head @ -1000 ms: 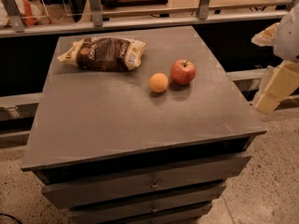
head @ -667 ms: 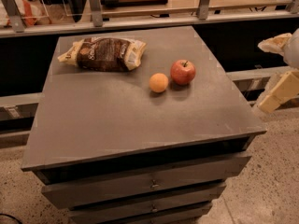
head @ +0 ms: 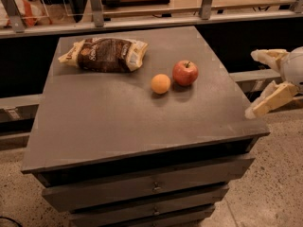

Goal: Pick apple

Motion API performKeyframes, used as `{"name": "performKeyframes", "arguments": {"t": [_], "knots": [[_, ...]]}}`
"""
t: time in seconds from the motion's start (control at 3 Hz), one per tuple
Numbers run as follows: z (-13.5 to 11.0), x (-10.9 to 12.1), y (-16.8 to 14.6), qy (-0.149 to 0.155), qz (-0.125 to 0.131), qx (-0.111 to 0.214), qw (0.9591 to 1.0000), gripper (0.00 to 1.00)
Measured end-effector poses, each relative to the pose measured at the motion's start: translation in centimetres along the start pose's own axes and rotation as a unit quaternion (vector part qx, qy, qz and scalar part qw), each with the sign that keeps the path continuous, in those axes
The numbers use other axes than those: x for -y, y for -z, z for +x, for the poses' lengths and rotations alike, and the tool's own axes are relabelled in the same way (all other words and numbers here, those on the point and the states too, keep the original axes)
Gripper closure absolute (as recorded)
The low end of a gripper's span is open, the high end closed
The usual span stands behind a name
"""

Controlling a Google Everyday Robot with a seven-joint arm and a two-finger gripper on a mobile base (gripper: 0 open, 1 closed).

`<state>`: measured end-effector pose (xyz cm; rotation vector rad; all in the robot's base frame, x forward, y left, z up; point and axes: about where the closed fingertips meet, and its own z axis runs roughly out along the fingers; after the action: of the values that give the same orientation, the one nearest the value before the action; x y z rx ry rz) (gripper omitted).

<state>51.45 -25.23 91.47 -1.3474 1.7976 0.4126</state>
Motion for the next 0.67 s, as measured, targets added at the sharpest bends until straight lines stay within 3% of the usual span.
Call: {"name": "performKeyframes", "arguments": {"t": [0.67], "knots": [[1.7,2.0,-3.5,-0.032,0.0,0.031,0.999,0.0]]}}
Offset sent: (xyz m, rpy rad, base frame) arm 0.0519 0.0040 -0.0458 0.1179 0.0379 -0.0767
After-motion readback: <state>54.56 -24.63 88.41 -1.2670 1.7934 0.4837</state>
